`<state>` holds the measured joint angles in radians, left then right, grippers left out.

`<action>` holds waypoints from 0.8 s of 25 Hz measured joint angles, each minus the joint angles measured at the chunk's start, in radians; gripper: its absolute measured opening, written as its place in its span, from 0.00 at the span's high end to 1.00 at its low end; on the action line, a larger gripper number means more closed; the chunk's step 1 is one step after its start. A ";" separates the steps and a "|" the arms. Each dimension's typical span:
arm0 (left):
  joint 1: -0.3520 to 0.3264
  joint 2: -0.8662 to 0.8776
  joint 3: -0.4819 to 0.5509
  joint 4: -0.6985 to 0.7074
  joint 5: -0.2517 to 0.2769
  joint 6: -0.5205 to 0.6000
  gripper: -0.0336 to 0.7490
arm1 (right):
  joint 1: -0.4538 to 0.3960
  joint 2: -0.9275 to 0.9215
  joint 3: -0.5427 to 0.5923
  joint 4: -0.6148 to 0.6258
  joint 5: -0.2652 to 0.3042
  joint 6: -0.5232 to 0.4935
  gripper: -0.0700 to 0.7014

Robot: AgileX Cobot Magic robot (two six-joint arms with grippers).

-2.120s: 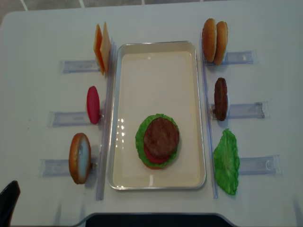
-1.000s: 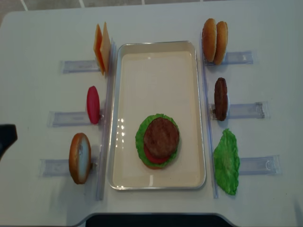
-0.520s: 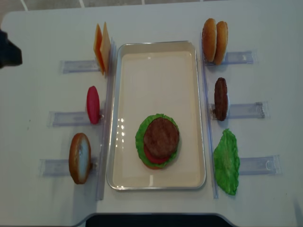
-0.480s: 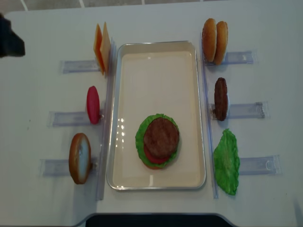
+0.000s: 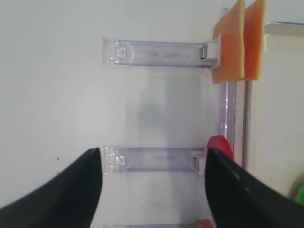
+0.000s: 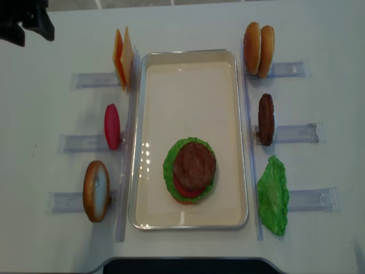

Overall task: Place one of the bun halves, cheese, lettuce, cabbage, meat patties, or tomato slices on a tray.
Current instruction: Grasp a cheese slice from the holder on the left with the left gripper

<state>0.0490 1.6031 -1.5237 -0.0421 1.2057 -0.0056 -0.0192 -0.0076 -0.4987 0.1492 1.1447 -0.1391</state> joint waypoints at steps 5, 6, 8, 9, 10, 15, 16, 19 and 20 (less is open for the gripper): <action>0.000 0.151 -0.155 0.015 0.028 0.006 0.30 | 0.000 0.000 0.000 0.000 0.000 0.000 0.21; 0.000 0.180 -0.188 0.015 0.028 0.006 0.30 | 0.000 0.000 0.000 0.000 0.000 0.000 0.21; 0.000 0.236 -0.247 0.007 0.029 0.006 0.30 | 0.000 0.000 0.000 0.000 0.000 0.000 0.21; 0.000 0.258 -0.275 0.005 0.030 0.006 0.30 | 0.000 0.000 0.000 0.000 0.000 0.000 0.21; 0.000 0.283 -0.300 0.005 0.030 0.006 0.30 | 0.000 0.000 0.000 0.000 0.000 0.000 0.21; 0.000 0.377 -0.384 0.003 0.030 0.006 0.30 | 0.000 0.000 0.000 0.000 0.000 0.000 0.21; 0.000 0.387 -0.395 0.003 0.030 0.006 0.30 | 0.000 0.000 0.000 0.000 0.000 0.000 0.21; 0.000 0.414 -0.414 0.003 0.030 0.006 0.30 | 0.000 0.000 0.000 0.000 0.000 0.000 0.21; 0.000 0.418 -0.415 0.003 0.031 0.006 0.30 | 0.000 0.000 0.000 0.000 0.000 0.000 0.21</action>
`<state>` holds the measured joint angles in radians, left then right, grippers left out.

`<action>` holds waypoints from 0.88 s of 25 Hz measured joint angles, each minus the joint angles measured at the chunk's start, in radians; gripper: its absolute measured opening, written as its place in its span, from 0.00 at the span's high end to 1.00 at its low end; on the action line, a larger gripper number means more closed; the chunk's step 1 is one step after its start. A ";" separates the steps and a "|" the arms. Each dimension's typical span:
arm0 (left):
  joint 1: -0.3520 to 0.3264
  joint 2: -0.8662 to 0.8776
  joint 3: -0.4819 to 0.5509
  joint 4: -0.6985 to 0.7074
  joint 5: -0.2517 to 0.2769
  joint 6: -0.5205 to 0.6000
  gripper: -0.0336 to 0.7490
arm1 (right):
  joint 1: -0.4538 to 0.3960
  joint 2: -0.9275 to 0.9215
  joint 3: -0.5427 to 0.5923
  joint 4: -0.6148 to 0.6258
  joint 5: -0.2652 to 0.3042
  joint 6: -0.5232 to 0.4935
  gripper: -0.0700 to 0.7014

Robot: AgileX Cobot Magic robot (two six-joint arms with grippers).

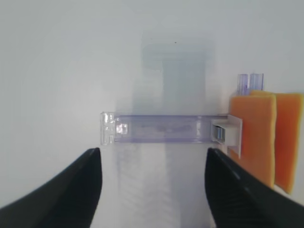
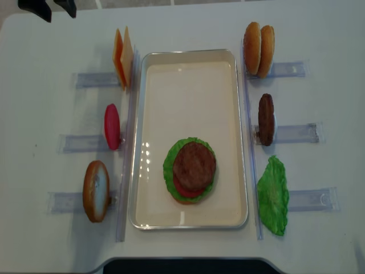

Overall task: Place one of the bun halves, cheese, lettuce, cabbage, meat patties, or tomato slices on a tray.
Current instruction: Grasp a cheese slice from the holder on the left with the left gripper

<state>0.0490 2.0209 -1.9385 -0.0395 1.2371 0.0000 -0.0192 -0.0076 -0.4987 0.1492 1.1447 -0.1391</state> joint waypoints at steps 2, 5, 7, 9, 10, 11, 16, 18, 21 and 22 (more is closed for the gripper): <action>0.000 0.007 -0.002 0.000 0.000 0.000 0.30 | 0.000 0.000 0.000 0.000 0.000 0.000 0.21; 0.000 0.013 -0.004 0.000 0.000 0.000 0.30 | 0.000 0.000 0.000 0.000 0.000 0.000 0.21; -0.004 0.015 -0.004 0.002 0.000 0.000 0.30 | 0.000 0.000 0.000 0.000 0.000 0.000 0.21; -0.013 0.019 -0.004 0.023 0.000 0.000 0.30 | 0.000 0.000 0.000 0.000 -0.001 0.000 0.21; -0.021 0.021 -0.004 0.040 0.000 0.000 0.30 | 0.000 0.000 0.000 0.000 -0.001 0.000 0.21; -0.032 0.025 -0.004 0.047 0.000 -0.006 0.30 | 0.000 0.000 0.000 0.000 -0.001 0.000 0.21; -0.103 0.033 -0.004 0.084 0.000 -0.028 0.30 | 0.000 0.000 0.000 0.000 -0.001 0.000 0.21; -0.136 0.039 -0.005 0.090 0.000 -0.043 0.30 | 0.000 0.000 0.000 0.000 -0.001 0.000 0.21; -0.183 0.056 -0.005 0.092 0.000 -0.076 0.30 | 0.000 0.000 0.000 0.000 -0.001 0.000 0.21; -0.199 0.061 -0.005 0.092 0.000 -0.087 0.30 | 0.000 0.000 0.000 0.000 -0.001 0.000 0.21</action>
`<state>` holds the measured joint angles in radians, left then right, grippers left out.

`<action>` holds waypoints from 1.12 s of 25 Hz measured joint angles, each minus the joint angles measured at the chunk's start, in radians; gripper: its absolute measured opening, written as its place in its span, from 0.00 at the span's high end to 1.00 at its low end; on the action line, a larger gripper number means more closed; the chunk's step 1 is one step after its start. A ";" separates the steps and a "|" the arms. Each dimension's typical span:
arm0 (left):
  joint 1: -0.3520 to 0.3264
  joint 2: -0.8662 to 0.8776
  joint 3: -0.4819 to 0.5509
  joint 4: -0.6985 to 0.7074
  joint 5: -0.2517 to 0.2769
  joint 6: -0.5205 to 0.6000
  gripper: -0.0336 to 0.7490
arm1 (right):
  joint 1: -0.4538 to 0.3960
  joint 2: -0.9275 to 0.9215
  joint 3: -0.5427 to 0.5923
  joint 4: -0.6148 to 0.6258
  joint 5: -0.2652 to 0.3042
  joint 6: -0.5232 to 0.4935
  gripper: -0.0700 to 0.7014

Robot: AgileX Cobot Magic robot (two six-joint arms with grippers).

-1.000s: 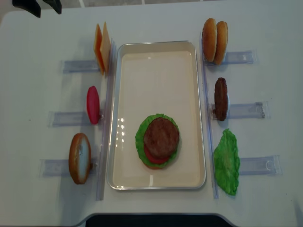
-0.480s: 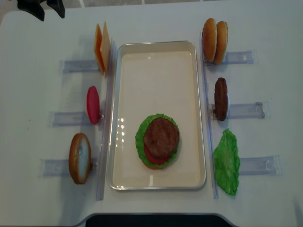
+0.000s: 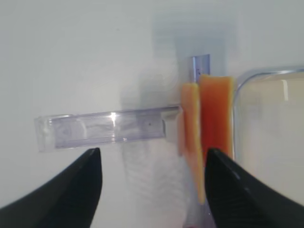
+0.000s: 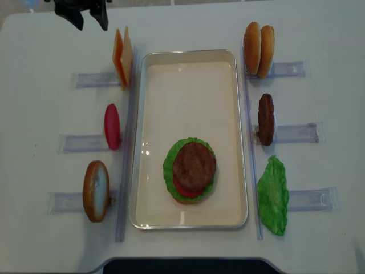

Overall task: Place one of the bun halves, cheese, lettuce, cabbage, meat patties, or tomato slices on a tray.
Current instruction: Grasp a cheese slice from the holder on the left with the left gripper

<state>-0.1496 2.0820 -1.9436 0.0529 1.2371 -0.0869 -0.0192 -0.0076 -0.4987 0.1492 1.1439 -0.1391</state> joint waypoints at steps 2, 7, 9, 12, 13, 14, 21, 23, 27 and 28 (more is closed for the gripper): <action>-0.026 0.010 0.000 0.001 0.000 -0.021 0.30 | 0.000 0.000 0.000 0.000 0.000 0.000 0.21; -0.080 0.025 0.000 0.001 0.000 -0.069 0.30 | 0.000 0.000 0.000 0.000 0.000 0.000 0.21; -0.089 0.027 0.000 0.001 0.000 -0.081 0.30 | 0.000 0.000 0.000 0.000 0.000 0.000 0.21; -0.100 0.031 0.000 0.005 0.000 -0.102 0.30 | 0.000 0.000 0.000 0.000 0.000 0.000 0.21; -0.100 0.033 0.000 0.008 0.000 -0.105 0.30 | 0.000 0.000 0.000 0.000 0.000 0.000 0.21; -0.102 0.036 0.000 0.011 0.000 -0.110 0.30 | 0.000 0.000 0.000 0.000 0.000 0.000 0.21; -0.118 0.044 0.000 0.025 -0.030 -0.136 0.30 | 0.000 0.000 0.000 0.002 0.000 0.000 0.21; -0.126 0.044 0.000 0.023 -0.041 -0.139 0.30 | 0.000 0.000 0.000 0.002 0.000 0.000 0.21; -0.139 0.044 0.000 0.023 -0.054 -0.150 0.30 | 0.000 0.000 0.000 0.002 0.000 0.000 0.21; -0.139 0.044 0.000 0.023 -0.055 -0.152 0.30 | 0.000 0.000 0.000 0.002 0.000 0.000 0.21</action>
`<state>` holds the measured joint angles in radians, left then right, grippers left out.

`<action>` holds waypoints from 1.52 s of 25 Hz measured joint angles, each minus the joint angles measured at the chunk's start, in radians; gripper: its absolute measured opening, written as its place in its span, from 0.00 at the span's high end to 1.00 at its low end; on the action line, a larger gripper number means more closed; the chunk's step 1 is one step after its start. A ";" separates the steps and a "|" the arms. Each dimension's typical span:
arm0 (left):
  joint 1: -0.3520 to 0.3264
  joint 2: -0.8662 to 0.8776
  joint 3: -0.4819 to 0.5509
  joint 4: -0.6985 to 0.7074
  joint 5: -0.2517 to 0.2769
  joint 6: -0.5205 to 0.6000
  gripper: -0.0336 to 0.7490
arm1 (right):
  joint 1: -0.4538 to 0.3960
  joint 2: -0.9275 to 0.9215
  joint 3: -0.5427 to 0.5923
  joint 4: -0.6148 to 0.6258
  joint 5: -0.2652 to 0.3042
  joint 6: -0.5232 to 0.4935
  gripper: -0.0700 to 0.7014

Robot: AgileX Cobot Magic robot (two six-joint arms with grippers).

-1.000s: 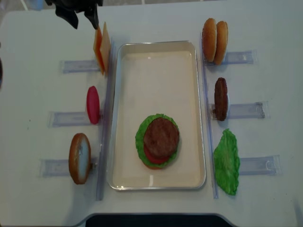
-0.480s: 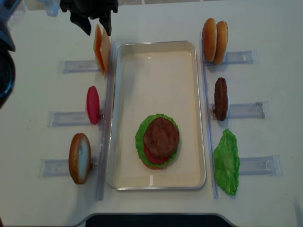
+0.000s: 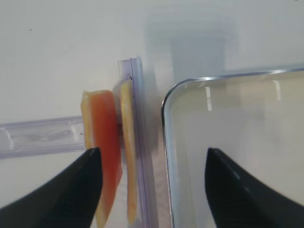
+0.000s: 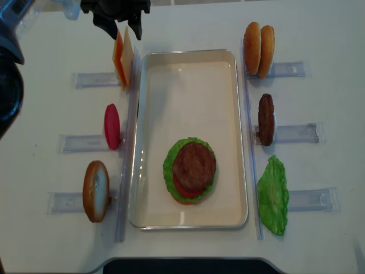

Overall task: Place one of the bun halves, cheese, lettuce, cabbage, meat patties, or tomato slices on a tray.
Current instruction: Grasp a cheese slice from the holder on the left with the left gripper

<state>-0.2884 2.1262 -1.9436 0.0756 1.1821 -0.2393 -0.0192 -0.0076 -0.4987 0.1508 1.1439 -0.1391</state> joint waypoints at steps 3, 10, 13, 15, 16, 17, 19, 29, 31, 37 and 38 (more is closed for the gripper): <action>-0.004 0.000 0.000 0.001 -0.001 -0.002 0.30 | 0.000 0.000 0.000 0.000 0.000 0.000 0.21; -0.020 0.018 0.000 0.005 -0.002 -0.002 0.30 | 0.000 0.000 0.000 0.000 0.000 0.000 0.21; -0.020 0.024 0.000 0.013 -0.002 -0.003 0.30 | 0.000 0.000 0.000 0.000 0.000 0.000 0.21; -0.020 0.024 0.000 0.021 -0.002 -0.003 0.30 | 0.000 0.000 0.000 0.000 0.000 0.000 0.21; -0.020 0.024 0.000 0.023 -0.002 -0.004 0.30 | 0.000 0.000 0.000 0.000 0.000 0.000 0.21; -0.020 0.025 0.000 0.023 -0.002 -0.005 0.30 | 0.000 0.000 0.000 0.000 0.000 0.000 0.21; -0.020 0.025 0.000 0.023 -0.002 -0.005 0.30 | 0.000 0.000 0.000 0.000 0.000 0.000 0.21; -0.020 0.060 0.000 0.025 0.000 -0.005 0.30 | 0.000 0.000 0.000 0.000 0.000 0.000 0.21; -0.020 0.069 0.000 0.033 0.008 -0.005 0.30 | 0.000 0.000 0.000 0.000 0.000 0.000 0.21; -0.020 0.082 0.000 0.065 0.032 -0.005 0.30 | 0.000 0.000 0.000 0.000 0.000 0.000 0.21; -0.020 0.084 0.000 0.067 0.033 -0.005 0.30 | 0.000 0.000 0.000 0.000 0.000 0.000 0.21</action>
<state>-0.3086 2.2101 -1.9436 0.1425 1.2151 -0.2441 -0.0192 -0.0076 -0.4983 0.1508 1.1439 -0.1391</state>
